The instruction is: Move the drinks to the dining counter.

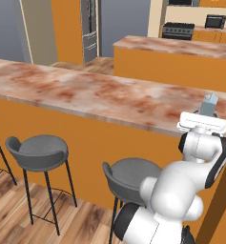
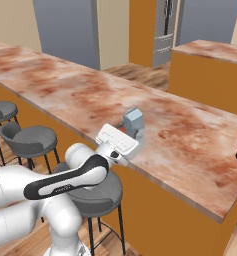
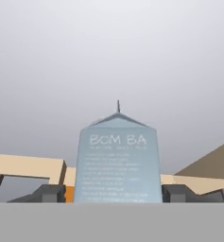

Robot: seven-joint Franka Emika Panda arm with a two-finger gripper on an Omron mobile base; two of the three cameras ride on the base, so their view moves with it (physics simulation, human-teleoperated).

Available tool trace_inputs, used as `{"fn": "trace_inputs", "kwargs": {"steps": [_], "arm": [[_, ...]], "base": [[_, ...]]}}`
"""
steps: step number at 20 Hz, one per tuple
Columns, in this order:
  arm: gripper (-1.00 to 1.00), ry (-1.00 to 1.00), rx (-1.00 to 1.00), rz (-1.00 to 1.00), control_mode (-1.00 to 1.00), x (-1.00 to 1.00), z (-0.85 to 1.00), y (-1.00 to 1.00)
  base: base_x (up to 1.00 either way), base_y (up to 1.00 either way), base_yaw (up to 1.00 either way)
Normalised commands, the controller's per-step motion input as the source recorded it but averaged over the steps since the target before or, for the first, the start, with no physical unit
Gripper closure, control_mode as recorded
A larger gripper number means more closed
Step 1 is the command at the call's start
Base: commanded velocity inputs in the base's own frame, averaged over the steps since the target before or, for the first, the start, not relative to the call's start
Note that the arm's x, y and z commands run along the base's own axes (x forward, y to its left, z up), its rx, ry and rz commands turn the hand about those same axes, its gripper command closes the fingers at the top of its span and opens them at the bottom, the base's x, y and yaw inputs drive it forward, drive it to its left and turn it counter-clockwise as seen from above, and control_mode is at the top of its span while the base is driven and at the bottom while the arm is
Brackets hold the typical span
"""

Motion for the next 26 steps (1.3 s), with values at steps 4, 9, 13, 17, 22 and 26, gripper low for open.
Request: {"fn": "trace_inputs", "kwargs": {"steps": [4, 9, 13, 17, 22, 26], "arm": [[-1.0, 0.0, 0.0, 0.0, -1.0, 0.0, 0.0, 0.0], [-1.0, -0.02, 0.0, 0.0, -1.0, -0.05, 0.0, 0.0], [-1.0, -0.07, 0.0, 0.0, -1.0, -0.2, 0.0, 0.0], [-1.0, -0.14, 0.01, 0.0, -1.0, -0.3, 0.06, 0.0], [-1.0, -0.1, 0.19, -0.06, -1.0, -0.72, 0.82, -0.17], [-1.0, 0.0, 0.25, 0.0, -1.0, -0.69, 1.0, -0.09]], "base": [[0.0, 0.0, 0.0], [0.0, 0.0, 0.0], [0.0, 0.0, 0.0], [0.0, 0.0, 0.0], [0.0, 0.0, 0.0], [0.0, 0.0, 0.0]]}}
